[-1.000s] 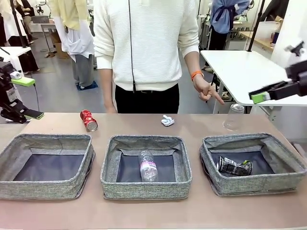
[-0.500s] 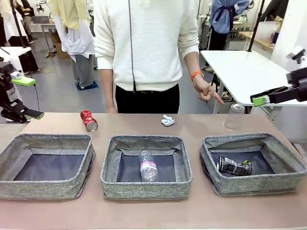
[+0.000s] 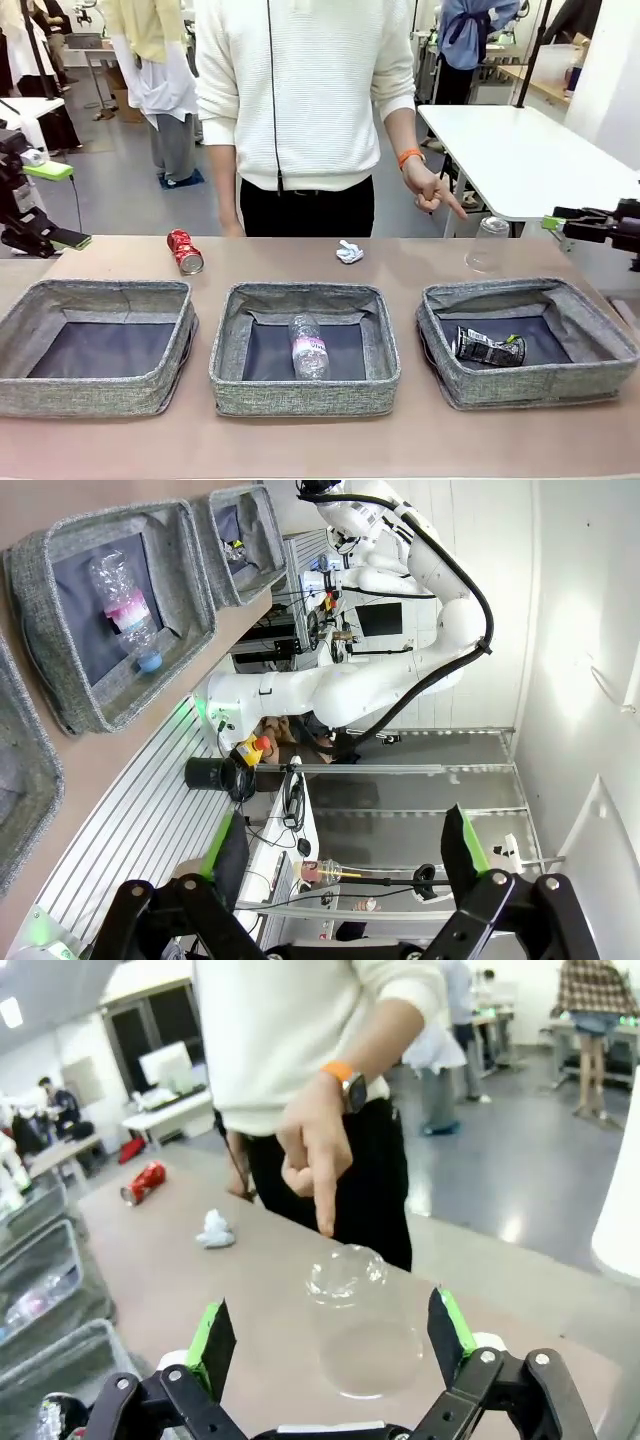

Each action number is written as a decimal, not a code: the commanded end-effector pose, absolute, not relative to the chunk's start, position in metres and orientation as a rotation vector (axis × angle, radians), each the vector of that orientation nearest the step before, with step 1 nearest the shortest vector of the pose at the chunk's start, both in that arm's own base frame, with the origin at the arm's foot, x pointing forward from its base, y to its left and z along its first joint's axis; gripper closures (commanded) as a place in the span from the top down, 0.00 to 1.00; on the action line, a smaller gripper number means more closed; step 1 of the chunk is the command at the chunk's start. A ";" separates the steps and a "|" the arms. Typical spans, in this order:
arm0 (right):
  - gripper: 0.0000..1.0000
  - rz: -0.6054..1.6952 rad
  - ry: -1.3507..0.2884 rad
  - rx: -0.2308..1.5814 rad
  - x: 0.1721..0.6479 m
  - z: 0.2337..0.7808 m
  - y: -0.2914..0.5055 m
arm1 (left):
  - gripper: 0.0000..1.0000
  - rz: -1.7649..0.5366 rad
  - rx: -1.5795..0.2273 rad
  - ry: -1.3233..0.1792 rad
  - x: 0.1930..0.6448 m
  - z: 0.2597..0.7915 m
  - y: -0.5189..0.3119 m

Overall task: Sort the waste into the appropriate baskets.
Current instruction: Pick up the waste item pointed out by the person.

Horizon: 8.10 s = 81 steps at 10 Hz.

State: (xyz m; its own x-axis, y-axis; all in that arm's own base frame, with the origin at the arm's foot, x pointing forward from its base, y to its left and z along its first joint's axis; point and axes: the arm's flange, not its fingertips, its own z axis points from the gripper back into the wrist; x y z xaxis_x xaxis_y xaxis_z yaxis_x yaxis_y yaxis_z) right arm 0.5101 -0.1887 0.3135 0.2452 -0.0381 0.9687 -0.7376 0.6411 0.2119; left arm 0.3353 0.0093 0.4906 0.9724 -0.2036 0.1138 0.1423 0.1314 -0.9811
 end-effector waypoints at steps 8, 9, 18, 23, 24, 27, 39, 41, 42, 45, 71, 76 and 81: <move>1.00 0.998 -1.025 0.588 0.581 0.306 -0.166 | 1.00 -0.275 -1.419 0.047 0.334 0.492 0.010; 1.00 1.003 -0.984 0.546 0.589 0.298 -0.159 | 1.00 -0.275 -1.419 0.047 0.334 0.492 0.010; 1.00 0.968 -0.986 0.662 0.612 0.255 -0.114 | 1.00 -0.275 -1.419 0.047 0.334 0.492 0.010; 1.00 0.890 -1.045 0.696 0.617 0.243 -0.106 | 1.00 -0.275 -1.419 0.047 0.334 0.492 0.010; 1.00 0.878 -1.053 0.673 0.618 0.241 -0.109 | 1.00 -0.275 -1.419 0.047 0.334 0.492 0.010; 0.61 0.862 -1.022 0.664 0.615 0.239 -0.113 | 1.00 -0.275 -1.419 0.047 0.334 0.492 0.010; 0.16 0.779 -0.971 0.658 0.603 0.271 -0.135 | 1.00 -0.275 -1.419 0.047 0.334 0.492 0.010; 0.16 0.673 -0.904 0.706 0.582 0.331 -0.138 | 1.00 -0.275 -1.419 0.047 0.334 0.492 0.010; 0.16 0.592 -0.808 0.645 0.566 0.368 -0.134 | 1.00 -0.275 -1.419 0.047 0.334 0.492 0.010; 0.16 0.689 -0.531 0.555 0.518 0.459 -0.102 | 1.00 -0.275 -1.419 0.047 0.334 0.492 0.010; 0.16 0.045 0.066 0.043 0.461 0.726 0.327 | 1.00 -0.275 -1.419 0.047 0.334 0.492 0.010; 0.16 0.062 0.048 0.027 0.466 0.778 0.370 | 1.00 -0.275 -1.419 0.047 0.334 0.492 0.010; 0.16 0.077 0.045 0.051 0.445 0.742 0.346 | 1.00 -0.275 -1.419 0.047 0.334 0.492 0.010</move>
State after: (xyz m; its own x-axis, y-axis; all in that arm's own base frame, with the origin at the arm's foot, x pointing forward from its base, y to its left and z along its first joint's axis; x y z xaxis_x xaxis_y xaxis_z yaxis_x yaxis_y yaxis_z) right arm 0.4480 0.3485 0.7450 0.9951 0.0852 -0.0509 -0.0823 0.9951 0.0550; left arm 0.3355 0.0093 0.4905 0.9725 -0.2042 0.1124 0.1412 0.1325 -0.9811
